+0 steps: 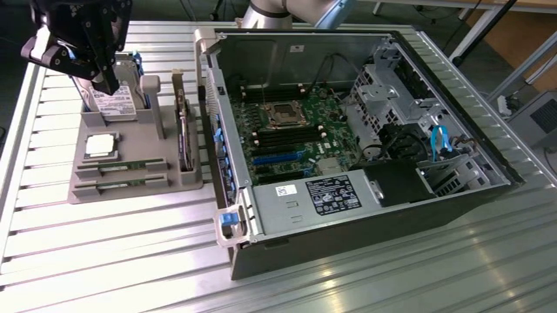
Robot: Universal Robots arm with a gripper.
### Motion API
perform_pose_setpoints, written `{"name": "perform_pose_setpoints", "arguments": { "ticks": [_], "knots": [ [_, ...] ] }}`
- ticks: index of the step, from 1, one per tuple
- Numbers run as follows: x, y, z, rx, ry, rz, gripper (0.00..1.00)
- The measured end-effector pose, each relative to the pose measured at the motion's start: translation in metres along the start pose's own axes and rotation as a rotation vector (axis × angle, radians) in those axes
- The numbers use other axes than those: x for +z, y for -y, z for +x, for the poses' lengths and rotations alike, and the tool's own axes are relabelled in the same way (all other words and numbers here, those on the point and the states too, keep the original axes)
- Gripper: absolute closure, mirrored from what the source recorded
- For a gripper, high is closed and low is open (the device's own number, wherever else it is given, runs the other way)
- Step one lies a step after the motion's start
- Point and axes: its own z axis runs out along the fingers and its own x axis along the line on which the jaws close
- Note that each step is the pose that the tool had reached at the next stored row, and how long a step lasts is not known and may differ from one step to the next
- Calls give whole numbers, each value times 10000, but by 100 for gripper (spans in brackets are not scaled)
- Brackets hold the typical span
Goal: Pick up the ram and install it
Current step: 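Pick up the ram and move it above insertion slot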
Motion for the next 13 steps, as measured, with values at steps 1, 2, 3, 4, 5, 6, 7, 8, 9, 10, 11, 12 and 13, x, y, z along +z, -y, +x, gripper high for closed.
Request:
{"name": "perform_pose_setpoints", "arguments": {
  "ticks": [1,2,3,4,5,6,7,8,9,10,11,12,13],
  "knots": [
    [0,0,0,-83,-3,-2,90],
    [0,0,0,-147,-6,-3,90],
    [0,0,0,-207,-9,-4,90],
    [0,0,0,-277,-13,-6,90],
    [0,0,0,-345,-15,-8,90],
    [0,0,0,-410,-18,-9,90],
    [0,0,0,-489,-22,-11,90],
    [0,0,0,-677,-30,-16,90],
    [0,0,0,-863,-38,-21,90],
    [0,0,0,-966,-43,-23,90],
    [0,0,0,-1066,-47,-26,90],
    [0,0,0,-1130,-50,-27,90],
    [0,0,0,-1188,-52,-28,90]
  ]
}}
